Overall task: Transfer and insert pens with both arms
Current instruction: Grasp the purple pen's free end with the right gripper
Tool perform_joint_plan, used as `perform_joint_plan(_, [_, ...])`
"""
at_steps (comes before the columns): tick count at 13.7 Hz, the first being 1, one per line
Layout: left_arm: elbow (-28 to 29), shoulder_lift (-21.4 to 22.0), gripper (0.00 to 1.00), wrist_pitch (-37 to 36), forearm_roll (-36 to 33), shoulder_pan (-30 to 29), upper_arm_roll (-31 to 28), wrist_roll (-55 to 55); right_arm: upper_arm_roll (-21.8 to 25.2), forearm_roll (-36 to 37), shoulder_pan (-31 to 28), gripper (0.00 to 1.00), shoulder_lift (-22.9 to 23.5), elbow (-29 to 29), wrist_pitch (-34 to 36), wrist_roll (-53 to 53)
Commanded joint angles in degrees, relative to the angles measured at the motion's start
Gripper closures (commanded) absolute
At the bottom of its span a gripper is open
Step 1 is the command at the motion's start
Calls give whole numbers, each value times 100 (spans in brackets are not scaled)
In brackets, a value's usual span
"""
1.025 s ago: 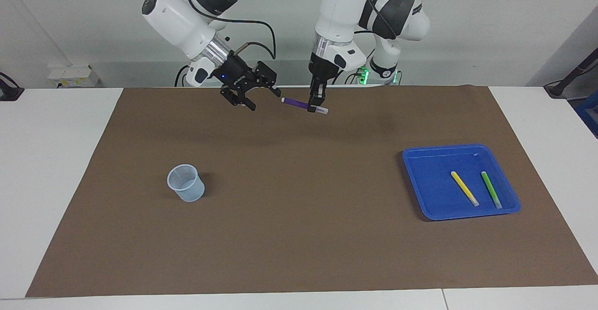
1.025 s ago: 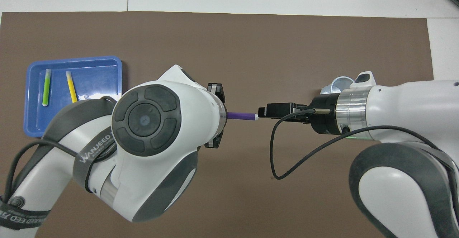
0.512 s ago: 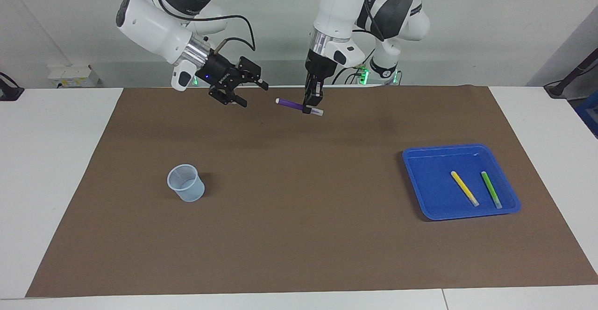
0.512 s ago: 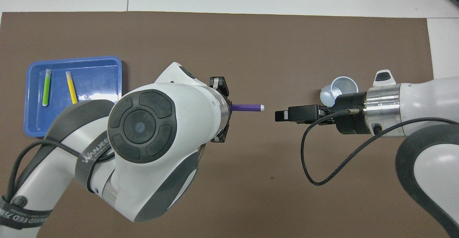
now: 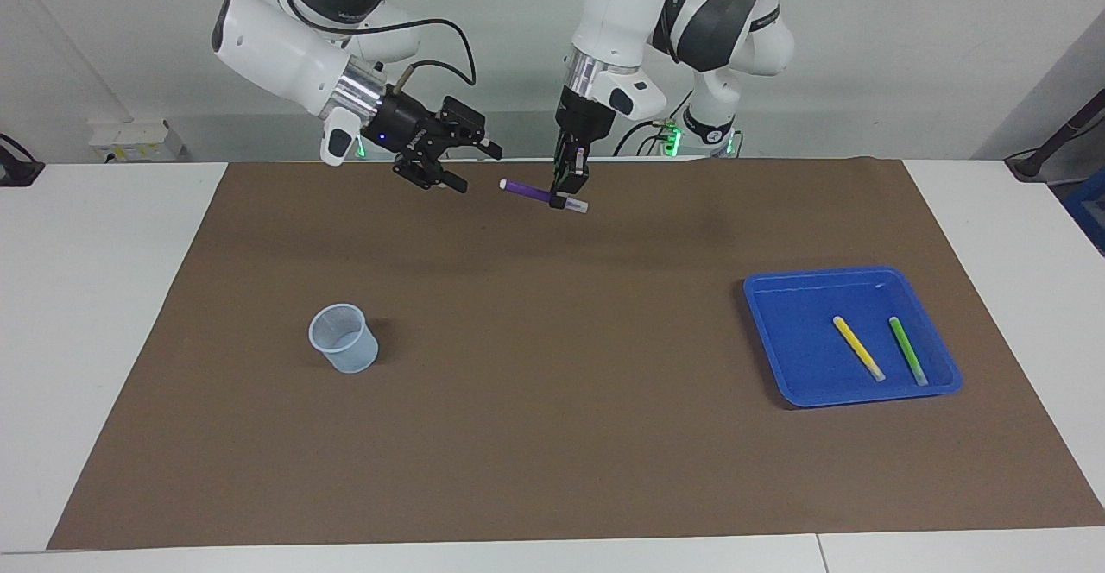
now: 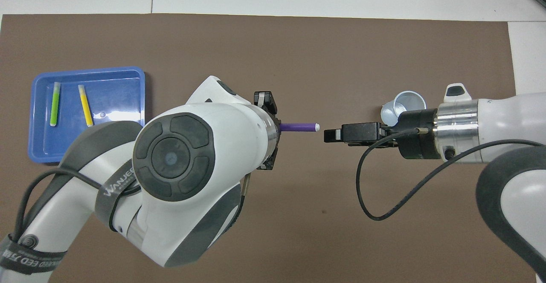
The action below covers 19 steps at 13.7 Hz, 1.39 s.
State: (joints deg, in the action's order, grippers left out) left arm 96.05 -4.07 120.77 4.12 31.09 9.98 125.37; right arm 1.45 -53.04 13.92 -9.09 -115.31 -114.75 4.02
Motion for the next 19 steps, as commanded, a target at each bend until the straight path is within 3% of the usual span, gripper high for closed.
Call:
perform_joint_plan(1, [72, 11, 100, 192, 10, 143, -67, 155, -57, -180, 23, 13, -31, -62, -381, 116])
perform_joint_plan(12, [89, 3, 100, 465, 10, 249, -67, 286, -57, -268, 339, 28, 259, 79, -777, 99])
perform_joint_plan(19, [107, 3, 100, 474, 10, 240, -67, 286, -31, -268, 260, 51, 250, 193, -478, 63])
